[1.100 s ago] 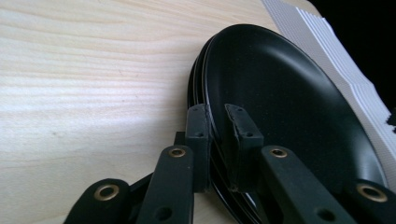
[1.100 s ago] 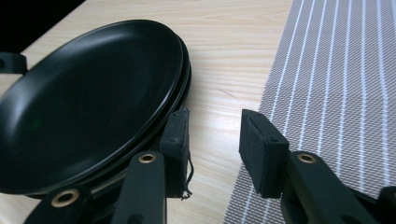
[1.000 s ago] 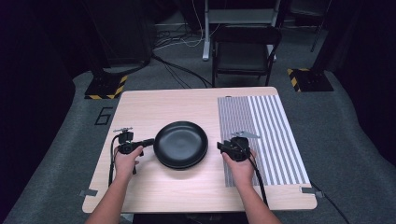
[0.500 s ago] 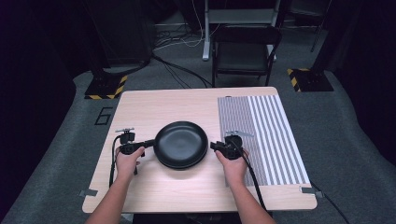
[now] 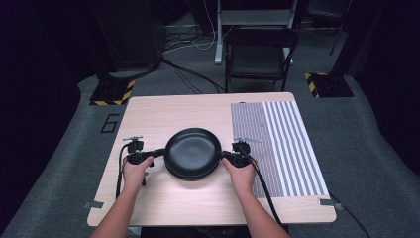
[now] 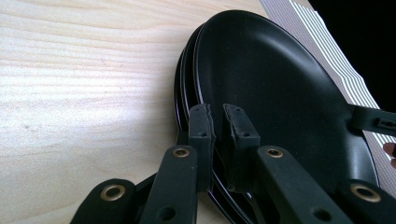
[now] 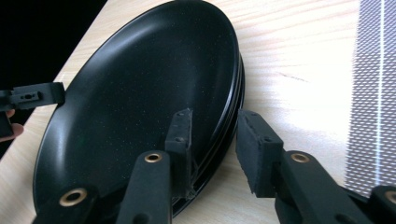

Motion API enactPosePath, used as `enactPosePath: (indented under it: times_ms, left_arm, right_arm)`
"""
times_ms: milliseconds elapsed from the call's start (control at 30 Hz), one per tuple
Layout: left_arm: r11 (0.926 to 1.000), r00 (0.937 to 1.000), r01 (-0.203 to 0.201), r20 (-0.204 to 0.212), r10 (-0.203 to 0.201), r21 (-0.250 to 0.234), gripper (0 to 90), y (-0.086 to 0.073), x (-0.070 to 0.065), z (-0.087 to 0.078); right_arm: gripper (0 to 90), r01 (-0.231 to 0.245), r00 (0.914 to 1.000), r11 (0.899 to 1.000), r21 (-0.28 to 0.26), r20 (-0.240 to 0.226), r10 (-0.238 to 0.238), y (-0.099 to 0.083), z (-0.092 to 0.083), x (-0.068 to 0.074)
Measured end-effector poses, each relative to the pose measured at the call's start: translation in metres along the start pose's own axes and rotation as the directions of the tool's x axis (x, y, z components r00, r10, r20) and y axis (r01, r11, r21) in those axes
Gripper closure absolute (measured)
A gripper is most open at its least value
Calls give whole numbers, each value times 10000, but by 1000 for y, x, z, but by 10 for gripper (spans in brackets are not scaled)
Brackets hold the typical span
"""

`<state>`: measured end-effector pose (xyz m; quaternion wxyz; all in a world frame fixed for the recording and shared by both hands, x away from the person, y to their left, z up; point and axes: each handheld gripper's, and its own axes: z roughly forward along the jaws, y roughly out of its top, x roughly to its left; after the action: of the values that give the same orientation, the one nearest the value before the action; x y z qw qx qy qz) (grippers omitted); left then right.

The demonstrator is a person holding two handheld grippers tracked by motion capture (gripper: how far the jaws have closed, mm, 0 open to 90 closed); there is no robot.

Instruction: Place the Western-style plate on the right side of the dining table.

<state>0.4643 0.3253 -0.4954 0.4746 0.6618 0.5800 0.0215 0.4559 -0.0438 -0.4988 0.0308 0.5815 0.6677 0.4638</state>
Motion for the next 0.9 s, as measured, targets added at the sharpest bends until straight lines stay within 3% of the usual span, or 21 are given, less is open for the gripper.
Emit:
enactPosePath:
  times_ms: [100,200,267,400,433,500,600,700,900]
  left_arm:
    - [10000,10000,19,-2,-19,-10,827,0,0,0]
    - [9997,9997,258,31,-258,18,822,1,0,2]
    - [9998,9998,200,53,-201,82,823,1,1,2]
    - [9997,9996,256,-155,-255,63,825,2,-2,3]
    - [9998,9991,168,-395,-166,59,824,2,-6,4]
    - [9999,9988,41,-485,-34,137,823,3,-8,4]
    - [9998,9982,119,-596,-110,146,823,2,-11,5]
    - [9998,9971,-103,-750,114,160,823,2,-13,5]
    - [9999,9983,7,-576,3,171,822,2,-14,9]
  right_arm:
    - [690,-148,9998,9999,16,-124,148,0,1,0]
    - [717,-322,9995,9994,114,68,322,-1,5,1]
    - [720,-467,9989,9989,64,51,467,-1,6,-1]
    - [724,-618,9981,9981,-5,-2,618,-1,7,-1]
    - [732,-599,9982,9982,-63,74,599,-1,7,-1]
    - [739,-611,9981,9981,-115,101,612,-1,7,-1]
    - [756,-893,9960,9957,-235,73,895,-1,6,-1]
    - [763,-1325,9911,9910,-167,-109,1323,-1,5,-4]
    - [773,-1540,9881,9871,-448,-98,1537,0,3,-5]
